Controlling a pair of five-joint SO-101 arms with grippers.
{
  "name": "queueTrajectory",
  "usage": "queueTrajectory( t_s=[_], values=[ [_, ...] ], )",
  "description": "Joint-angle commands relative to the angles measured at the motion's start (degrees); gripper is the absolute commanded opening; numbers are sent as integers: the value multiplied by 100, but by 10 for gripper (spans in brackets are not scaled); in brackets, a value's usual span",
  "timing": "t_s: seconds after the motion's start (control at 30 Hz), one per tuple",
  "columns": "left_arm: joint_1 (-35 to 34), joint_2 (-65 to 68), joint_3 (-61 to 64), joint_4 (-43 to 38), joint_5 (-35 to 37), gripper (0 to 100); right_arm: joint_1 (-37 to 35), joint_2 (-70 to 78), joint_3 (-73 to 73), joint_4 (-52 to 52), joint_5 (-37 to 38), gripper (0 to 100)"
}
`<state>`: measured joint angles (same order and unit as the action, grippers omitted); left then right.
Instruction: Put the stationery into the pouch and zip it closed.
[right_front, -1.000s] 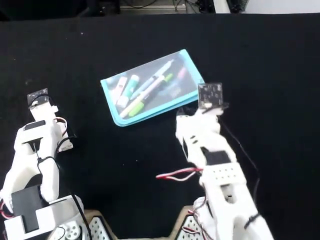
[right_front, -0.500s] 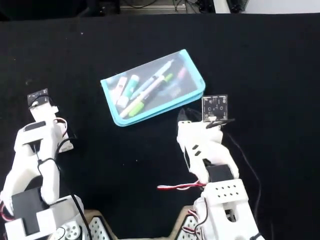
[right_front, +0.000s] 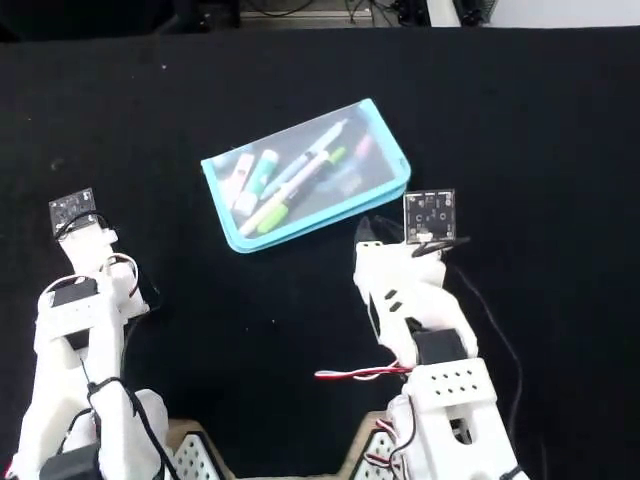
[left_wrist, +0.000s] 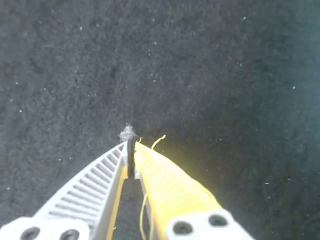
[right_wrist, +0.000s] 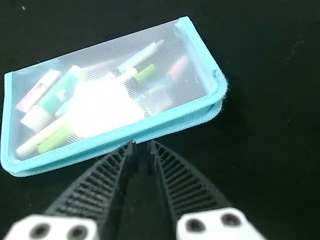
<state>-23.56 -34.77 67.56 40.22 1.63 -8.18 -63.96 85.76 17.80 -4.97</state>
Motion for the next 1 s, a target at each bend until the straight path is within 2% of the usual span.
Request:
queueTrajectory(
  t_s=[0.0, 0.53, 0.7, 0.87, 0.97],
  values=[
    [84, -185, -13, -53, 62, 30, -220, -171, 75, -18, 0, 53],
    [22, -308, -13, -44, 79, 30, 176, -180, 66, -18, -53, 50],
    [40, -1301, 382, 88, 79, 29, 185, -374, 84, 53, -53, 50],
    [84, -2523, 954, 114, 44, 30, 141, -1305, 207, 765, -18, 52],
    [84, -2945, 1156, 114, 44, 33, 141, -1938, 505, 782, 0, 53]
  ],
)
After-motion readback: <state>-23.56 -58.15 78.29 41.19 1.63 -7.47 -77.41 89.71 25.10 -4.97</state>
